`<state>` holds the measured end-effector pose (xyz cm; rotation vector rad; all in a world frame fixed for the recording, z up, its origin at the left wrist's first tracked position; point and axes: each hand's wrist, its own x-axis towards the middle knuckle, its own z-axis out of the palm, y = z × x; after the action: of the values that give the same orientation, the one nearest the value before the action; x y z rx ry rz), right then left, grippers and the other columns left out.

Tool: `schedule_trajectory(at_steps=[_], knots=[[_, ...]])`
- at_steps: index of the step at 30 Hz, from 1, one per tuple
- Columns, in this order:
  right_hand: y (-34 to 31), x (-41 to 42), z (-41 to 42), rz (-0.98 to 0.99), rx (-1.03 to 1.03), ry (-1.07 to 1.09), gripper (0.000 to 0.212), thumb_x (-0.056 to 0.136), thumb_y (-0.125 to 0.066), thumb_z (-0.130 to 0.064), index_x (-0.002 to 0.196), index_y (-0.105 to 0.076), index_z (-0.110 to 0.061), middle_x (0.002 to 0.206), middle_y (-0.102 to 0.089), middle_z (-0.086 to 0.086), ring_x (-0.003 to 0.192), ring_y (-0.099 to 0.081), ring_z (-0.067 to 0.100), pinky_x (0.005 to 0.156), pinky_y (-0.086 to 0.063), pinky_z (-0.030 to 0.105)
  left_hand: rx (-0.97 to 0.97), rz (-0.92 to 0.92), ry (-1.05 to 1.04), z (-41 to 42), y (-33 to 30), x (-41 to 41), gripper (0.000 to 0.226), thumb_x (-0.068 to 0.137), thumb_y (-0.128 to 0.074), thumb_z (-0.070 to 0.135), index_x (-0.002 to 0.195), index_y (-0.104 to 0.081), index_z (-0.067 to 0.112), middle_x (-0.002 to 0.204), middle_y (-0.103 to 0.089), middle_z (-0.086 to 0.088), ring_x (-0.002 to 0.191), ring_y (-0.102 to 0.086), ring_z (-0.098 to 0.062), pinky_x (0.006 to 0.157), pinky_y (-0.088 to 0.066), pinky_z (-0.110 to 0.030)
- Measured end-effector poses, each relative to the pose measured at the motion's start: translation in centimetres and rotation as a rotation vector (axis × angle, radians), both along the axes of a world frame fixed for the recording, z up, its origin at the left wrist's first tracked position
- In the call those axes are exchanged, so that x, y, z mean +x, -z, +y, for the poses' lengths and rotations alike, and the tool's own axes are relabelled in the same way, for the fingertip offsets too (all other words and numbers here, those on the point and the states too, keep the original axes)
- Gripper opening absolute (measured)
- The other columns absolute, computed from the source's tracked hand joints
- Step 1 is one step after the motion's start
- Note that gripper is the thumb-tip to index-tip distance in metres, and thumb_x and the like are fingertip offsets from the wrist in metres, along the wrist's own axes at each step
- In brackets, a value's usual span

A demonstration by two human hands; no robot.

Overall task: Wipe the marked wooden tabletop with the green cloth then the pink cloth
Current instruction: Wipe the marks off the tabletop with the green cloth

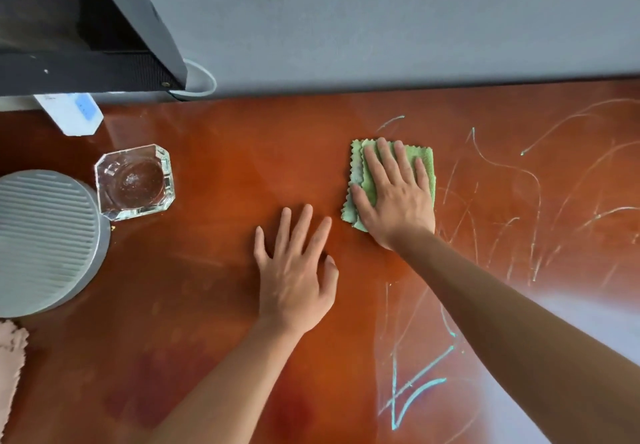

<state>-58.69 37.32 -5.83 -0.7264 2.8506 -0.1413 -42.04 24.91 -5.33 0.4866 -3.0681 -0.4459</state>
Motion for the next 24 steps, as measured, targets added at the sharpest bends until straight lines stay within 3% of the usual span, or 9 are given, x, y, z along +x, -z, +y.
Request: schedule_trajectory(at_steps=[10,24], knots=[[-0.2,-9.0,-3.5,0.009,-0.029,-0.036,0.075,0.098,-0.011,-0.064,0.163,-0.009,-0.027,0.172,-0.005,-0.003,0.158,0.004,0.021,0.127,0.004,0.047,-0.135,-0.035,0.011,0.8,1.5,-0.1,0.059,0.095,-0.041,0.049,0.151,-0.044,0.032,0.165,-0.031,-0.003,0.154,-0.023,-0.035,0.12,-0.012,-0.069],[-0.4,-7.8,-3.5,0.014,-0.025,-0.207,0.072,0.1,-0.011,-0.062,0.163,-0.01,-0.028,0.172,-0.005,0.0,0.158,0.004,0.023,0.126,0.005,0.047,-0.134,-0.029,-0.002,1.0,1.3,0.0,0.058,0.096,-0.039,0.046,0.151,-0.043,0.031,0.165,-0.032,-0.004,0.153,-0.023,-0.034,0.119,-0.013,-0.069]])
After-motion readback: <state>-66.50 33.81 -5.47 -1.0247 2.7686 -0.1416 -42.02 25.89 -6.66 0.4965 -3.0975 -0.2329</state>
